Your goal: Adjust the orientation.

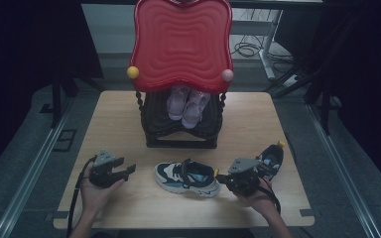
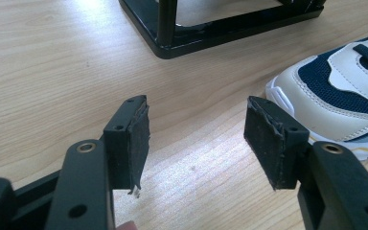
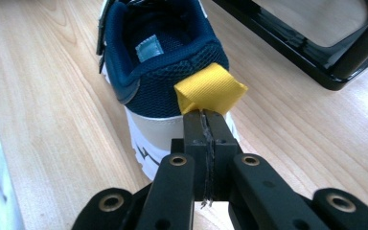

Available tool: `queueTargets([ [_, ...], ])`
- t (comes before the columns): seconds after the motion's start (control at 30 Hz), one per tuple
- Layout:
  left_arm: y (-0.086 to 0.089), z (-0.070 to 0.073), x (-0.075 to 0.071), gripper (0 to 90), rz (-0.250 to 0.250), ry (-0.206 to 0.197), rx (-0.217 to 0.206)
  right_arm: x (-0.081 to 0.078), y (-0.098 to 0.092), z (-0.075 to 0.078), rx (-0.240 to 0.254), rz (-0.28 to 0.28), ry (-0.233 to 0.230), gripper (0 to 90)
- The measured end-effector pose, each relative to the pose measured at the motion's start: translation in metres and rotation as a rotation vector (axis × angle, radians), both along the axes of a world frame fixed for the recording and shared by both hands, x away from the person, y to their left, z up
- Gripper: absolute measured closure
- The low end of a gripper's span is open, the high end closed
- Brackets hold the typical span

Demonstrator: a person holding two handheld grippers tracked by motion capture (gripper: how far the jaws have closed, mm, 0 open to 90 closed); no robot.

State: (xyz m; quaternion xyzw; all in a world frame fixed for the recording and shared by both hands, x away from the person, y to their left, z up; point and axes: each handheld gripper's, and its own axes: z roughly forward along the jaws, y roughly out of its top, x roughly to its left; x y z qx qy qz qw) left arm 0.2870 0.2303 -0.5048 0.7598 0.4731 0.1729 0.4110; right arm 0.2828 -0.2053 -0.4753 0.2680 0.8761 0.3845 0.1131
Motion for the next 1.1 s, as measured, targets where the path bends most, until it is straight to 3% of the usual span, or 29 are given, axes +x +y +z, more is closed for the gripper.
queueTargets([
  [0.23,0.0,0.0,0.0,42.1,0.001,-0.001,0.001,-0.001,-0.002,0.0,0.032,0.032,0.021,88.0],
  [0.43,0.001,0.001,0.0,42.1,0.002,0.0,0.0,0.012,-0.012,0.0,0.047,-0.054,0.027,88.0],
  [0.57,0.0,0.001,-0.001,42.1,0.0,-0.004,0.0,0.024,-0.009,-0.002,0.053,-0.071,0.03,88.0],
  [0.77,0.002,0.001,-0.001,42.1,0.004,-0.005,-0.001,0.03,0.005,-0.001,0.051,-0.035,0.04,88.0],
  [1.1,0.006,0.004,-0.001,42.0,0.015,-0.01,-0.005,0.015,0.004,-0.001,0.039,0.006,0.049,88.1],
])
